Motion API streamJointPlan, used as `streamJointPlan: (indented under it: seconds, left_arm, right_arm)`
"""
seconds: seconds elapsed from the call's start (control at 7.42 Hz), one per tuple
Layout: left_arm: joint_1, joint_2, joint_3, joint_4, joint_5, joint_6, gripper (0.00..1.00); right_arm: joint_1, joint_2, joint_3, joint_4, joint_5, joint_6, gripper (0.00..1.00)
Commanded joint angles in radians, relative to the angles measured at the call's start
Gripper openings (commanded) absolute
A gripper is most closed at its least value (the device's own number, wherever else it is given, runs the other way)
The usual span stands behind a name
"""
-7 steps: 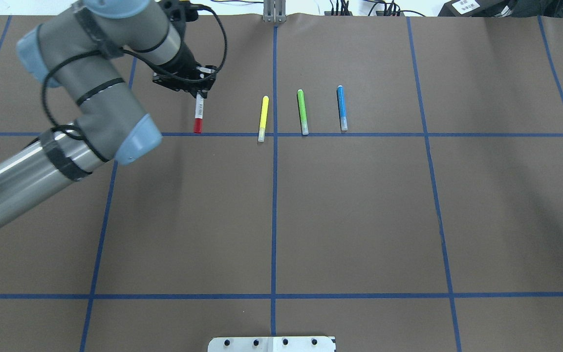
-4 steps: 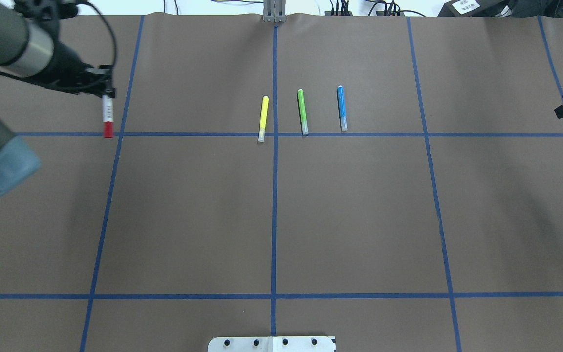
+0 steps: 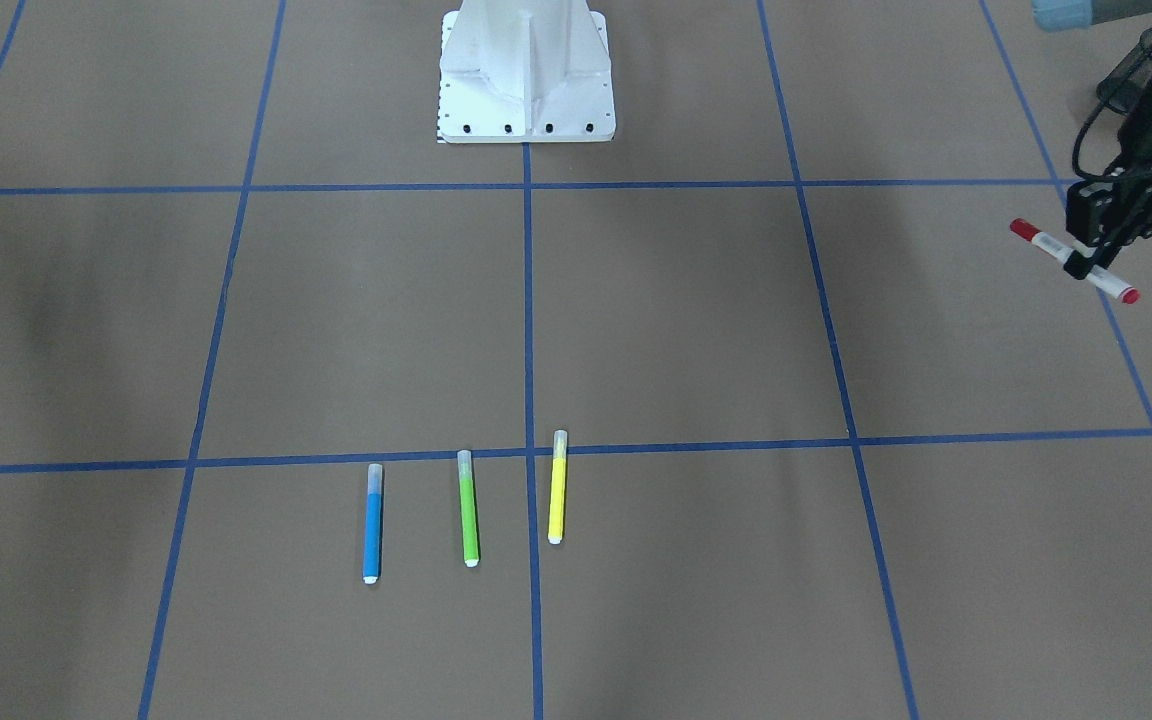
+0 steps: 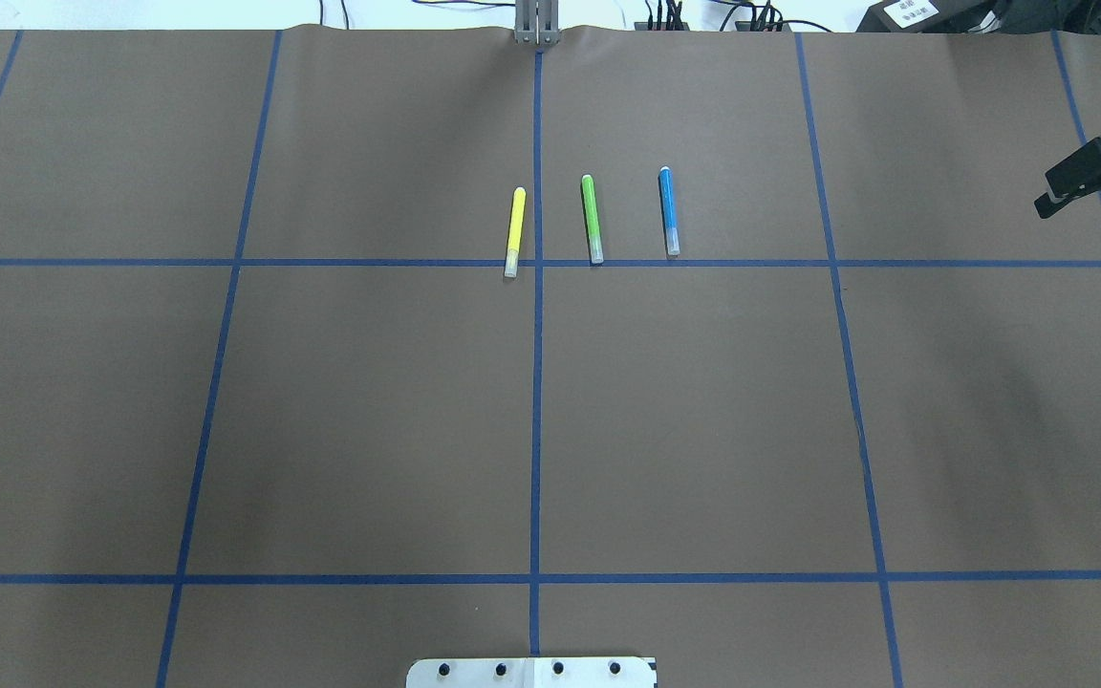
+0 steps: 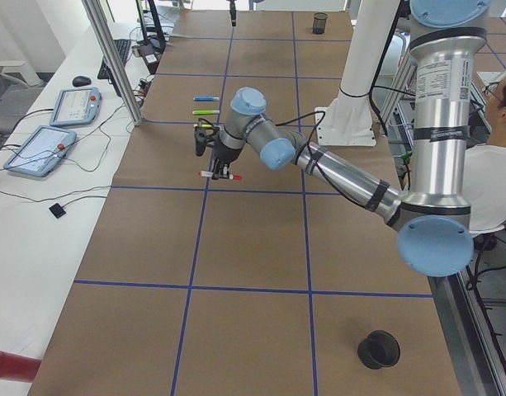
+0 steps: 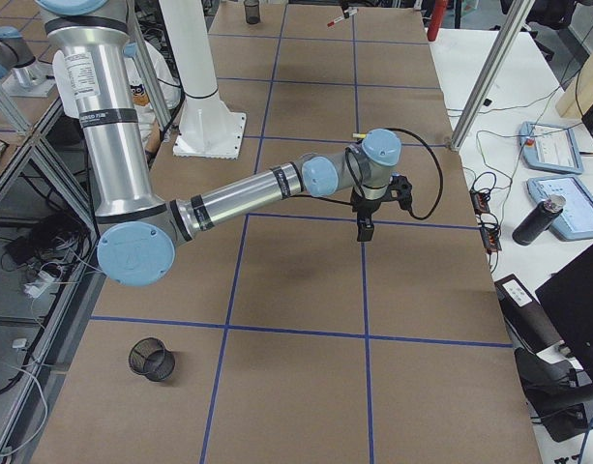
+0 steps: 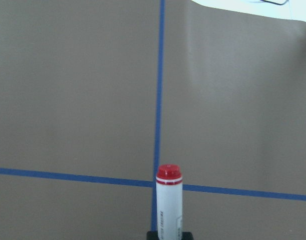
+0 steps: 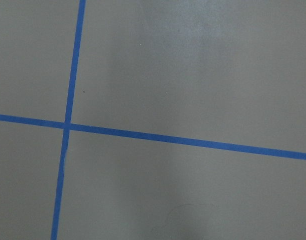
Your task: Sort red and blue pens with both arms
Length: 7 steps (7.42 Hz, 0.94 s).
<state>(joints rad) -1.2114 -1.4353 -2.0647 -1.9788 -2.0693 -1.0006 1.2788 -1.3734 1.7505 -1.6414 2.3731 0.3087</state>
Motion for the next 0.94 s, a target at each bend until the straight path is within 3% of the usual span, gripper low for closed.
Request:
streamJointPlan:
  seconds: [0.0, 0.4, 0.81]
  left_arm:
    - [-0.126, 0.197, 0.070, -0.167, -0.011, 0.000, 0.00]
    - [-0.426, 0.346, 0.234, -0.439, -0.124, -0.001, 0.00]
    - [-0.528, 0.510, 0.334, -0.740, -0.107, 0.008, 0.00]
  right_arm:
    - [-0.002, 0.007, -0.009, 0.000, 0.000, 0.001, 1.00]
    - [-0.002, 0.007, -0.009, 0.000, -0.002, 0.001, 1.00]
    - [-0.001, 0.007, 0.001, 0.000, -0.005, 0.001, 1.00]
